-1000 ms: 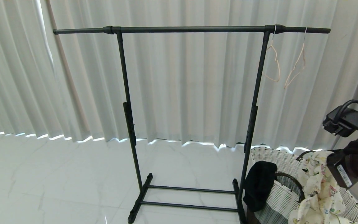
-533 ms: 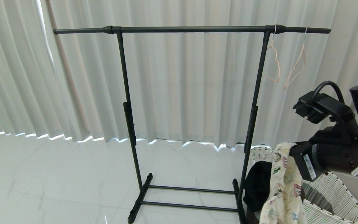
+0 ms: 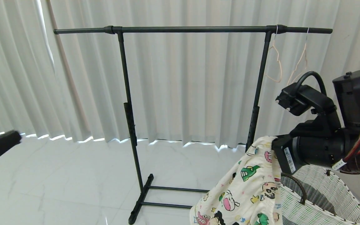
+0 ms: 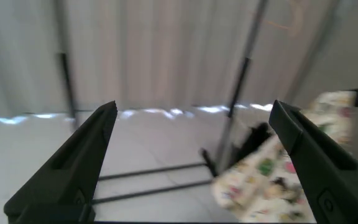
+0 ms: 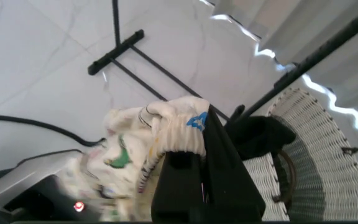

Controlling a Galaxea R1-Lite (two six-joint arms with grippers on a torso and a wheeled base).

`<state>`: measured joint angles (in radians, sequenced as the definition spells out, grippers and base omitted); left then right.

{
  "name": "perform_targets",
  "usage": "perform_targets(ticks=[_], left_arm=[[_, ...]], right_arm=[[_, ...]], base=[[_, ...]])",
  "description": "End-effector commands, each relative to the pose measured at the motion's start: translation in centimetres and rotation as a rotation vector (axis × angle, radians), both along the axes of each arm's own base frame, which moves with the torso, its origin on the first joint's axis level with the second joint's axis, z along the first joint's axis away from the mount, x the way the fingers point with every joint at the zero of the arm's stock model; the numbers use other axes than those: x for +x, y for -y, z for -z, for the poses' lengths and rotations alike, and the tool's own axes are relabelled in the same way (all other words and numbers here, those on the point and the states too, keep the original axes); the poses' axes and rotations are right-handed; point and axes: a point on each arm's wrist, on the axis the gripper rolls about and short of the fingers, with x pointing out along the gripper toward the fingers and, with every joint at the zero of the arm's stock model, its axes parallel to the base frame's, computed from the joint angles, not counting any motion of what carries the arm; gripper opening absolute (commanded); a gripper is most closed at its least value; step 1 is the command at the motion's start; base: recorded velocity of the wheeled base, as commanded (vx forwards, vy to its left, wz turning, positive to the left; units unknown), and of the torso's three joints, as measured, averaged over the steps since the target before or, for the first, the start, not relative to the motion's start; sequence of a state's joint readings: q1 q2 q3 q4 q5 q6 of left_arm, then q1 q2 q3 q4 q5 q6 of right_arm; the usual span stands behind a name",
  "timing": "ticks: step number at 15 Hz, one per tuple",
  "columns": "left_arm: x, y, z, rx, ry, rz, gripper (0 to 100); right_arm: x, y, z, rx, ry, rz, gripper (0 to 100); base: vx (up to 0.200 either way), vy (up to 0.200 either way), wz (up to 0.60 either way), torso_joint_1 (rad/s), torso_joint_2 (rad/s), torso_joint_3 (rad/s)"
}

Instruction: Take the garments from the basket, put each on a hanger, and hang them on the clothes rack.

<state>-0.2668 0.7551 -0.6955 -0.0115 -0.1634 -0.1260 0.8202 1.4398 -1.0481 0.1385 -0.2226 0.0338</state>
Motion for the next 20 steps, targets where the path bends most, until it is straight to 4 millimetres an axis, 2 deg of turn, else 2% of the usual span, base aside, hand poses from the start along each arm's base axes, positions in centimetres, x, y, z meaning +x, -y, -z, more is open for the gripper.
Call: perform_targets(ticks=[1,2,4,7,9,11,13,15,17,20], left_arm=[[9.0,9.4,-1.4,0.022,-0.241,0.183,100],[9.7,12.2,-0.4,0.070,-0.278,0.177,100],[9.3,16.5,2.2,0.165,-0.356,0.280,100],[9.9,20.1,5.6,0.243,-0.450,0.321,100],[9.2,21.6,7.1,0.248,-0.511,0.348,100],[7.6,22.9,7.4,0.201,-0.555,0.389,100],[6.9,23.8,7.7,0.157,-0.577,0.392,100],[7.8,24.5,9.4,0.144,-0.588,0.303,100],[8.8,23.7,10.9,0.163,-0.623,0.248,100],[9.3,22.8,11.9,0.179,-0.652,0.217,100]], right_arm=[[0.3,-1.1,-0.1,-0.002,-0.001,-0.022,0],[0.3,-1.4,-0.3,0.004,0.004,-0.028,0],[0.6,-1.8,-0.7,0.013,0.013,-0.030,0],[1.3,-2.6,-1.4,0.026,0.025,-0.030,0],[1.7,-3.1,-1.6,0.032,0.030,-0.031,0],[1.8,-3.8,-1.6,0.034,0.030,-0.047,0],[1.7,-4.5,-1.7,0.037,0.032,-0.065,0],[0.9,-5.3,-1.8,0.040,0.033,-0.103,0],[0.2,-5.9,-2.3,0.053,0.043,-0.134,0],[-0.5,-6.4,-3.2,0.071,0.056,-0.166,0]], base=[[0.000,0.000,0.00,0.000,0.00,0.000],[0.000,0.000,0.00,0.000,0.00,0.000],[0.000,0.000,0.00,0.000,0.00,0.000],[0.000,0.000,0.00,0.000,0.00,0.000],[0.000,0.000,0.00,0.000,0.00,0.000],[0.000,0.000,0.00,0.000,0.00,0.000],[0.000,0.000,0.00,0.000,0.00,0.000],[0.000,0.000,0.00,0.000,0.00,0.000],[0.000,0.000,0.00,0.000,0.00,0.000],[0.000,0.000,0.00,0.000,0.00,0.000]])
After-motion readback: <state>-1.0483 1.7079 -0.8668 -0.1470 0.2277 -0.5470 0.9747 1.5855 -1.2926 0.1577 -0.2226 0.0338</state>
